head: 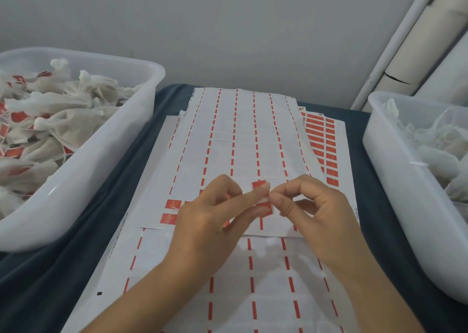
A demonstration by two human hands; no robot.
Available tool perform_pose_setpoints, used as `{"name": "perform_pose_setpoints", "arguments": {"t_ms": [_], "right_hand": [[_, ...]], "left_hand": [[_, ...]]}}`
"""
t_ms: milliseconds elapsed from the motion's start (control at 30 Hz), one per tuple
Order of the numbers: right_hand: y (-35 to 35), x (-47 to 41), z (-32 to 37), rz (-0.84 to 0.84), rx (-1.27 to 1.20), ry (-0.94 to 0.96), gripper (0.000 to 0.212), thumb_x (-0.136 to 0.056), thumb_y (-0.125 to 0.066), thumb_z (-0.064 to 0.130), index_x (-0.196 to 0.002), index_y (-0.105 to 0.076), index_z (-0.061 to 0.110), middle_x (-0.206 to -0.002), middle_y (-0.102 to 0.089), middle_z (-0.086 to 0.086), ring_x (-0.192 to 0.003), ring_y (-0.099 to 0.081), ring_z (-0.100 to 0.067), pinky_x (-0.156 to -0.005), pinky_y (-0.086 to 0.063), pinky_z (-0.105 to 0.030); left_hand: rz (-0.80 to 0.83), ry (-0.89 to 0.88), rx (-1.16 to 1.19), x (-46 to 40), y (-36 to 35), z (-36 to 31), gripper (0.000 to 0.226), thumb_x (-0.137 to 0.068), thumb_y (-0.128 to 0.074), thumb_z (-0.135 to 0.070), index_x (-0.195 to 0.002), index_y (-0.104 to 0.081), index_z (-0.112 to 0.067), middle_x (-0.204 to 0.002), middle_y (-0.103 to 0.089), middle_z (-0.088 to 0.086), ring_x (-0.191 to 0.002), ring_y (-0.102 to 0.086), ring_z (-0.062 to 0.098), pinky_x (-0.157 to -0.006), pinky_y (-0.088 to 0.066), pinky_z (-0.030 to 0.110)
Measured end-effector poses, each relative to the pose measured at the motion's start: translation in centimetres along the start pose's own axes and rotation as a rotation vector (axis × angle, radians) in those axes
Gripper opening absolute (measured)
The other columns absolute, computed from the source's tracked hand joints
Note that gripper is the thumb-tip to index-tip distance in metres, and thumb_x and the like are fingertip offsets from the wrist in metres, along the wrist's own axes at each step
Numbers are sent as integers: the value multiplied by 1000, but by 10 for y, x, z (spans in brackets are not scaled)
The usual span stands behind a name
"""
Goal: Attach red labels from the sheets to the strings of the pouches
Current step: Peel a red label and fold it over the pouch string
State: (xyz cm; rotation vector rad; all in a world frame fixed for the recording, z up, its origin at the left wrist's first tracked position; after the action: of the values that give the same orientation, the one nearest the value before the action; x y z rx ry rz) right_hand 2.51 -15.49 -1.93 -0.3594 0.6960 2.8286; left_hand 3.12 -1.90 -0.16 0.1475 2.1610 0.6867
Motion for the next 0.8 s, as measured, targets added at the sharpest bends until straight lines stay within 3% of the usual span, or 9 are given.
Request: {"name": "perform_pose_setpoints", "arguments": {"t_ms": [233, 300, 400, 567, 700, 800], "right_hand": [[1, 2, 9, -32, 33, 87, 5, -73, -59, 39, -69, -58, 42, -86, -62, 32, -90, -56, 12, -68, -40, 3], [2, 3, 14, -60, 90, 151, 11, -78, -60, 36, -72, -55, 43, -80, -65, 23, -89, -56, 11, -70, -40, 2], [3, 7, 24, -116, 194, 267, 15, -83, -60, 29, -77, -52, 40, -81, -59, 23, -89, -55, 5, -72, -41, 2], [5, 8, 24, -151, 208, 273, 11, -82, -57, 27, -79, -51, 36, -82, -56, 23, -91, -53, 3, -74, -40, 2], [1, 9, 22, -161, 225, 271, 11, -83, -56, 26, -78, -51, 34, -81, -55, 23, -90, -53, 4, -74, -40, 1], [-2, 9, 18, -162, 126, 234, 12, -84, -55, 29, -78, -52, 39, -79, -59, 22, -88, -58, 3, -73, -43, -2]], "left_hand": [[-24, 27, 23, 0, 1, 3, 29, -79, -64, -30, -105, -66, -18, -66, -57, 2, -61, -46, 13, -47, -41, 16], [-18, 34, 13, 0, 0, 3, 28, -78, -61, -28, -100, -71, -14, -66, -59, 1, -61, -48, 13, -47, -42, 18], [-4, 45, 5, 1, -1, 4, 25, -77, -63, -25, -95, -74, -12, -67, -60, -1, -62, -50, 11, -47, -43, 18], [-14, 50, -4, 1, -2, 4, 21, -74, -66, -21, -90, -75, -10, -67, -61, -1, -68, -51, 9, -51, -44, 14], [2, 139, 76, 3, -5, 11, 25, -80, -60, -36, -86, -76, -17, -68, -56, -13, -63, -51, 6, -55, -43, 9], [60, 353, 248, 7, -11, 23, 22, -74, -56, -52, -71, -70, -35, -62, -57, -16, -70, -54, 3, -55, -44, 11]]}}
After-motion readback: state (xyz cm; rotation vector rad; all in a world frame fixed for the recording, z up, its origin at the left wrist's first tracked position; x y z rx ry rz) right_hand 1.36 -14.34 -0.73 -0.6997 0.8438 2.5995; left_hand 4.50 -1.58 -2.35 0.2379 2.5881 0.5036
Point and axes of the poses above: each hand's wrist, its own x-axis away from the middle knuckle, its own y-axis out of the back of the hand, z = x × y, the point moved 10 cm from there along -x, towards the middle knuckle
